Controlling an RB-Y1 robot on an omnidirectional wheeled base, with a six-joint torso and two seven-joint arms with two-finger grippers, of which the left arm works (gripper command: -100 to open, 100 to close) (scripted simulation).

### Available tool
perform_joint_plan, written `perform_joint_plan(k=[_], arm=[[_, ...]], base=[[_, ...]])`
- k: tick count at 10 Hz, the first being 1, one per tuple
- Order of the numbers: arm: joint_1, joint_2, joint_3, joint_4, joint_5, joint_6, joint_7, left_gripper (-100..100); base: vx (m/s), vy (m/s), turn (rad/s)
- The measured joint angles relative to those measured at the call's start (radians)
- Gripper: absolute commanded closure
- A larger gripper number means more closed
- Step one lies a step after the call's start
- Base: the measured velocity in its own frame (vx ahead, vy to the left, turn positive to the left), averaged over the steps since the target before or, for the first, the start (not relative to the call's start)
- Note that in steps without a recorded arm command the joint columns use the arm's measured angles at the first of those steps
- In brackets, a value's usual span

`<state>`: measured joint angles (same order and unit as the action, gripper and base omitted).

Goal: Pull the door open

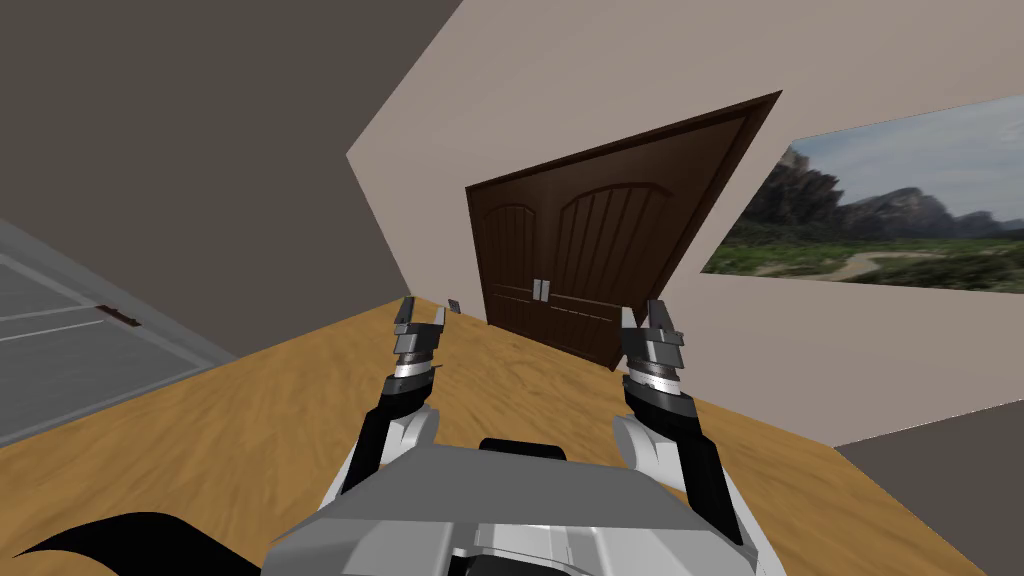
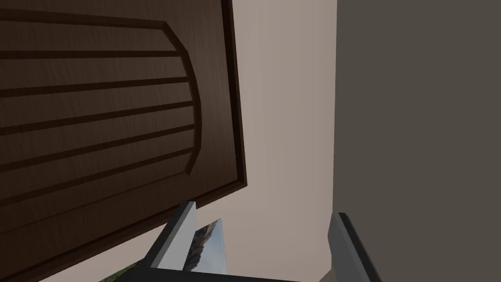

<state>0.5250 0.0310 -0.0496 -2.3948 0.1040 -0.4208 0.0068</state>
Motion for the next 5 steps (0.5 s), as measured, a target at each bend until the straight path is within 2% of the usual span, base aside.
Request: perform_joint_plan(k=[2,3,5], arm=[[-0.011,0.010,-0.004,0.037,0.000,-0.003,0.003,-100],[-0.019,0.019,0.001,0.055,0.003,0.000,0.009,-100],[-0.038,0.025,-0.003,0.088,0.002,0.006,0.010,-100]], base=[[0.132,-0.068,-0.072],[0.127,-0.044,-0.048],[0.089,-0.028,-0.046]])
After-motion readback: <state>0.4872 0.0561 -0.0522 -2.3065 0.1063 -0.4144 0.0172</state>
